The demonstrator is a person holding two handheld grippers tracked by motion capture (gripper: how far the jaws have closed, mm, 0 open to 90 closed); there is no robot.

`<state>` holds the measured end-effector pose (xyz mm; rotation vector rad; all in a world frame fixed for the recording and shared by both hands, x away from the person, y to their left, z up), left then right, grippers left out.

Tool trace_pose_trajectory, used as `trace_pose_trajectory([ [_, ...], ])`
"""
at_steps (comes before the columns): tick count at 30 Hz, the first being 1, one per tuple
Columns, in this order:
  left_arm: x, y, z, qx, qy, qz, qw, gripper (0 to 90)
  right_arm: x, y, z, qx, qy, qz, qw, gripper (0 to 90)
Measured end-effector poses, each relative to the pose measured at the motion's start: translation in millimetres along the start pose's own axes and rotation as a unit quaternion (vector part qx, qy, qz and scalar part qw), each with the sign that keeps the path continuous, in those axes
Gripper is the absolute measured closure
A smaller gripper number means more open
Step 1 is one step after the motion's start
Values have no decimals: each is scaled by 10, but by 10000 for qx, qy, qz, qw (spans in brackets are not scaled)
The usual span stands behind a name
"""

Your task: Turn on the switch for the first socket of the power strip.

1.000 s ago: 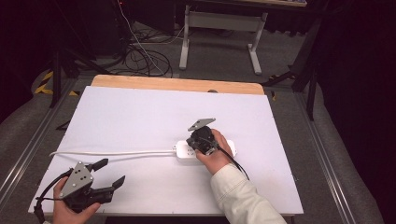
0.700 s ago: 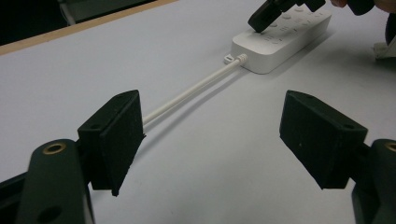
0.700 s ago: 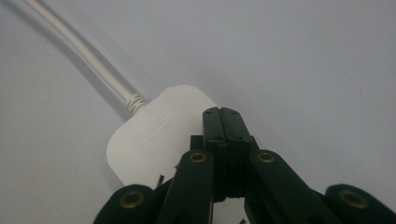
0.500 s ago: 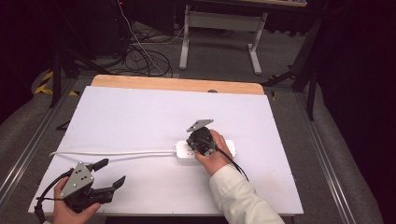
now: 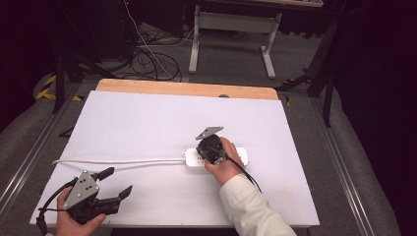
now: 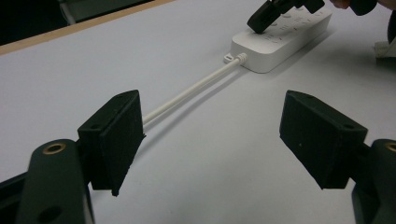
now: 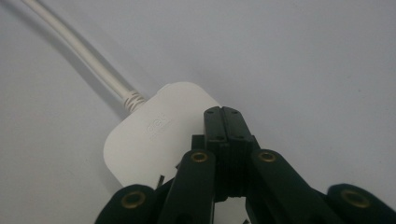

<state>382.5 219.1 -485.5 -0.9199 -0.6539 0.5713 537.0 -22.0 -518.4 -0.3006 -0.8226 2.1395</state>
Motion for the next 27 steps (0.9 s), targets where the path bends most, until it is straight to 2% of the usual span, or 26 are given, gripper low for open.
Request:
trace_pose_trajectory([
  [10, -2, -1, -1, 3, 0, -9, 10000, 225, 4, 7, -7, 9, 56, -21, 10000, 900],
  [14, -11, -1, -3, 7, 13, 5, 10000, 225, -5, 9, -12, 42, -13, -61, 10000, 900],
  [19, -3, 7, -7, 23, 4, 23, 10000, 225, 1, 6, -11, 27, 16, -25, 10000, 900],
  [23, 4, 3, -4, 7, -14, 29, 10000, 224, -3, 3, -9, 30, 14, -85, 10000, 900],
  [27, -1, 1, -7, -1, -3, 70, 10000, 224, -21, -22, 21, -49, -24, -80, 10000, 900],
])
Point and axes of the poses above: each handheld gripper's, and its own axes: z roughly backward along the jaws, y roughly out of its underside, x roughly to its left, the point moved 9 cm from there along -z, roughly forward along the jaws, and after that the axes turned 13 degrees about -z, right-handed, at the moved point
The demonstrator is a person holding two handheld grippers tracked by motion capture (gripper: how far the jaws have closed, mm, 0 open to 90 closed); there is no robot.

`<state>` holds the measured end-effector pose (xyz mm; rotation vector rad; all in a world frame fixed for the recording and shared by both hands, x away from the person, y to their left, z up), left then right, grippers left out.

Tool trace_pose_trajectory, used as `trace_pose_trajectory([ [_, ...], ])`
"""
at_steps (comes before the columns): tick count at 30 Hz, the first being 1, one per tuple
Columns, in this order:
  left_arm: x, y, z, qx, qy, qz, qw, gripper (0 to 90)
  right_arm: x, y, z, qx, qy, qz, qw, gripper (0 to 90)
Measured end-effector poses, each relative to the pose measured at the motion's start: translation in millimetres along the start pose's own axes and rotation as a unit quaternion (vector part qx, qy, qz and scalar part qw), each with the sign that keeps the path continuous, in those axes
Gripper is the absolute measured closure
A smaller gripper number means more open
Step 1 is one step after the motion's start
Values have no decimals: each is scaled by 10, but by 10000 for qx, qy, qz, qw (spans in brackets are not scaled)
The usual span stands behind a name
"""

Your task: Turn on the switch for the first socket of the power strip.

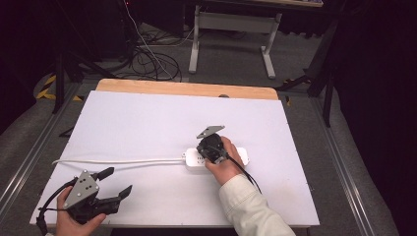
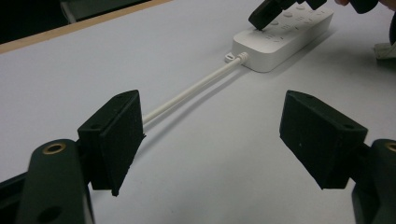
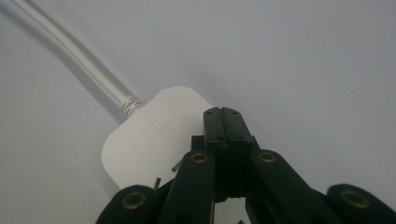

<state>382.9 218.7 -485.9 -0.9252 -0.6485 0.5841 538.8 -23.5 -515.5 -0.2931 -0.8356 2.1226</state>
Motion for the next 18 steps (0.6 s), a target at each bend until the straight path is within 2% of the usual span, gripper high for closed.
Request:
trace_pose_trajectory([
  [1, 1, 0, -1, -1, 4, 1, 10000, 225, -14, -9, 23, -17, 40, 22, 10000, 900],
  [4, 10, 5, -7, 6, 7, 23, 10000, 224, 14, -81, 151, -284, -156, 19, 9995, 900],
  [6, 17, 8, -12, 15, 10, 19, 10000, 225, 45, -121, 236, -411, -206, 60, 9989, 900],
  [14, 15, 1, -17, 8, 23, 5, 10000, 225, 162, -195, 463, -681, -418, 182, 9966, 900],
  [18, 21, 1, -18, -3, 18, 44, 10000, 224, 196, -227, 546, -746, -449, 270, 9958, 900],
])
Point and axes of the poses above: each handheld gripper's, and its own axes: z roughly backward along the jaws, y roughly out of its underside, x roughly to its left, the point moved 9 cm from there along -z, roughly forward along the jaws, and after that the axes turned 13 degrees about -z, right-handed, at the moved point
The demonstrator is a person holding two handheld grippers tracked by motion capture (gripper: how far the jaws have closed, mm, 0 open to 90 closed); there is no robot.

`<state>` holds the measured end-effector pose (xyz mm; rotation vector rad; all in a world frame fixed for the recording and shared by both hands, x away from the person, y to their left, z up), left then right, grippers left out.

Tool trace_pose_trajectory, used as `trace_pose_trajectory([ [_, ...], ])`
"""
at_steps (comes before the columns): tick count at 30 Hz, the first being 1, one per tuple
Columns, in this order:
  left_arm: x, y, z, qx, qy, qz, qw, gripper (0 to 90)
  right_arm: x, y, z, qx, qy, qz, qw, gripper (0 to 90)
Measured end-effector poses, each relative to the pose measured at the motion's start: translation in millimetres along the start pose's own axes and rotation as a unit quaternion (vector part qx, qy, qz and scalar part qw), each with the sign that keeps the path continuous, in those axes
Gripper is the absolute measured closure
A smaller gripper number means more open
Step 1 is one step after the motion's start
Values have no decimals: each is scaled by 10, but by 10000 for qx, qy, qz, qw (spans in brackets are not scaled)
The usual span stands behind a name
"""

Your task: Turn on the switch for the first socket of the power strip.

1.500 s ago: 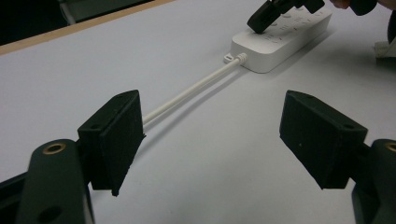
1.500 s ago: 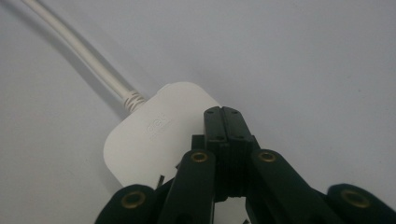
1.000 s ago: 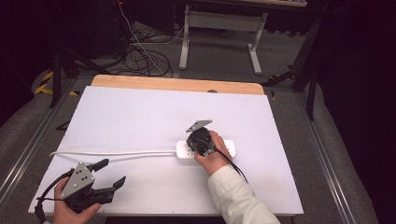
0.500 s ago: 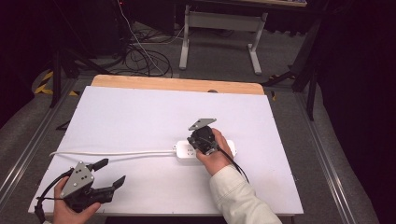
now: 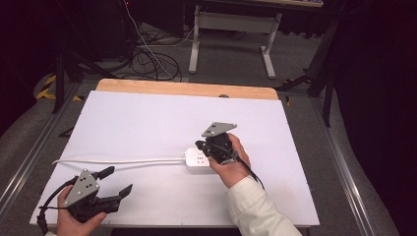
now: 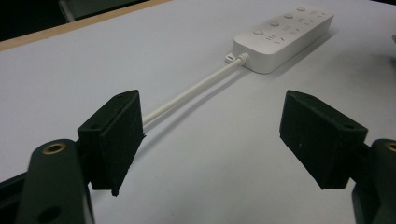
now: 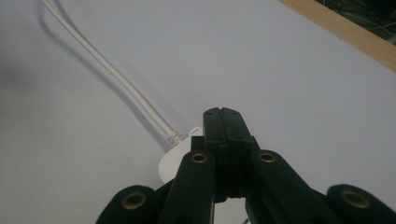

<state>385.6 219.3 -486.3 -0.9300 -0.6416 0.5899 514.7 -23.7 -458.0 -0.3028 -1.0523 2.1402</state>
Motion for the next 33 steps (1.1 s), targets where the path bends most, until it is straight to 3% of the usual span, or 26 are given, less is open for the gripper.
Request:
trace_pose_trajectory([
  [18, -1, -2, 9, 16, -23, -54, 10000, 224, 85, -86, 196, -256, -100, 98, 9996, 900],
  [22, 5, -1, 13, -2, -39, -28, 10000, 224, 89, -98, 268, -339, -240, 121, 9991, 795],
  [27, 4, -1, 18, 0, -39, -22, 10000, 224, 104, -86, 407, -415, -381, 205, 9982, 573],
  [33, -3, -9, 19, -15, -48, 8, 10000, 224, 130, -94, 661, -682, -536, 220, 9960, 442],
])
Point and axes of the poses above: each handheld gripper's, and its own axes: z roughly backward along the jaws, y roughly out of its underside, x roughly to its left, the point moved 9 cm from there along -z, roughly forward along the jaws, and after that the axes turned 13 degrees about -z, right-handed, at the moved point
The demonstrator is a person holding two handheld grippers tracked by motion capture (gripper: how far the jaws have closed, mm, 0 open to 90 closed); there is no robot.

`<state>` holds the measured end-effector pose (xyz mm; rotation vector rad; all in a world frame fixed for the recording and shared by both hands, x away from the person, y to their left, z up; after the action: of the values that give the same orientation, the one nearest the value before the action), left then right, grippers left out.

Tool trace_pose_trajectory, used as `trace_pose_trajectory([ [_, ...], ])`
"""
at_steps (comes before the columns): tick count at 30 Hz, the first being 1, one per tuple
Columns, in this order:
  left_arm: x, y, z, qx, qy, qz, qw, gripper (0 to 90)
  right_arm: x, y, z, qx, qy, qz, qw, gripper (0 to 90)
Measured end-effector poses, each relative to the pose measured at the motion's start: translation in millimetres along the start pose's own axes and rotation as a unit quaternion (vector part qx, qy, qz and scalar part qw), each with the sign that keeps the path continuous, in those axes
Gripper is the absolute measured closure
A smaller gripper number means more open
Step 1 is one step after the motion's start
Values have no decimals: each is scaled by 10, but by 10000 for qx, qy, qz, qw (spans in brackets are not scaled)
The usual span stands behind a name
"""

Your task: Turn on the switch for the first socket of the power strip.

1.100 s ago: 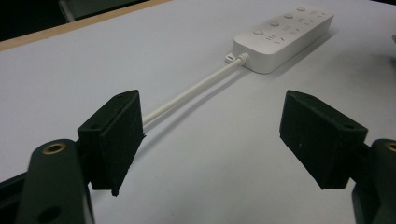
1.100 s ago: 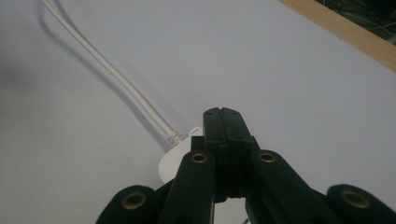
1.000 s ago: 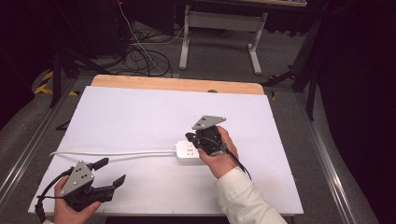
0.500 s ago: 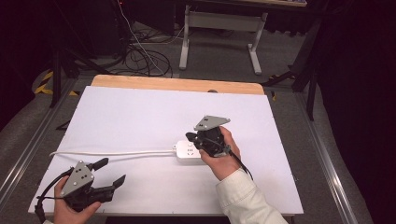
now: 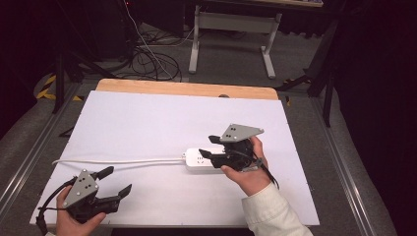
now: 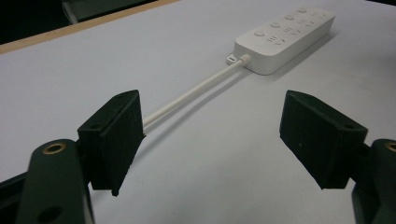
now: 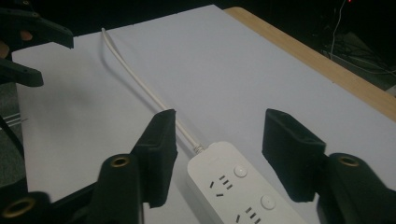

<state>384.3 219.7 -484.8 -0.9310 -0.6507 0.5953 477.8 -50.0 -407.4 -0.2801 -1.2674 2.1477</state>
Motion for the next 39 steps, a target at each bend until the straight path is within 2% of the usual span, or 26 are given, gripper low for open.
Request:
trace_pose_trajectory([
  [5, 5, 1, -4, 17, -11, -30, 10000, 224, -2, 53, 168, -20, 11, -55, 10000, 362],
  [9, 2, 1, -2, 9, -14, 1, 10000, 224, 7, 132, 304, -59, -120, -19, 9999, 338],
  [13, 2, 1, 0, 13, -15, -1, 10000, 224, -9, 204, 448, -198, -272, -78, 9994, 268],
  [16, 4, 1, 2, 15, -23, -26, 10000, 224, -38, 297, 539, -200, -335, -25, 9992, 224],
  [19, 2, -2, 2, 10, -26, -32, 10000, 225, -83, 397, 607, -239, -350, -7, 9991, 218],
  [29, 0, -3, 12, 11, -32, -15, 10000, 224, -242, 737, 733, -486, -291, -107, 9983, 187],
  [34, -3, -6, 14, 2, -35, -17, 10000, 225, -289, 936, 742, -501, -373, -269, 9977, 157],
  [39, -13, -9, 18, 6, -2, -55, 10000, 224, -355, 1139, 715, -410, -246, -437, 9979, 140],
])
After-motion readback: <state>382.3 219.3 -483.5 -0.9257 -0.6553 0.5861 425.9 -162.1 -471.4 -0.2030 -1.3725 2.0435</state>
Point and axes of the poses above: each handheld gripper's, and its own axes: z roughly backward along the jaws, y roughly out of its underside, x roughly to its left, the point moved 9 cm from there along -z, roughly forward along the jaws, and after that the axes turned 13 degrees about -z, right-handed, at the moved point
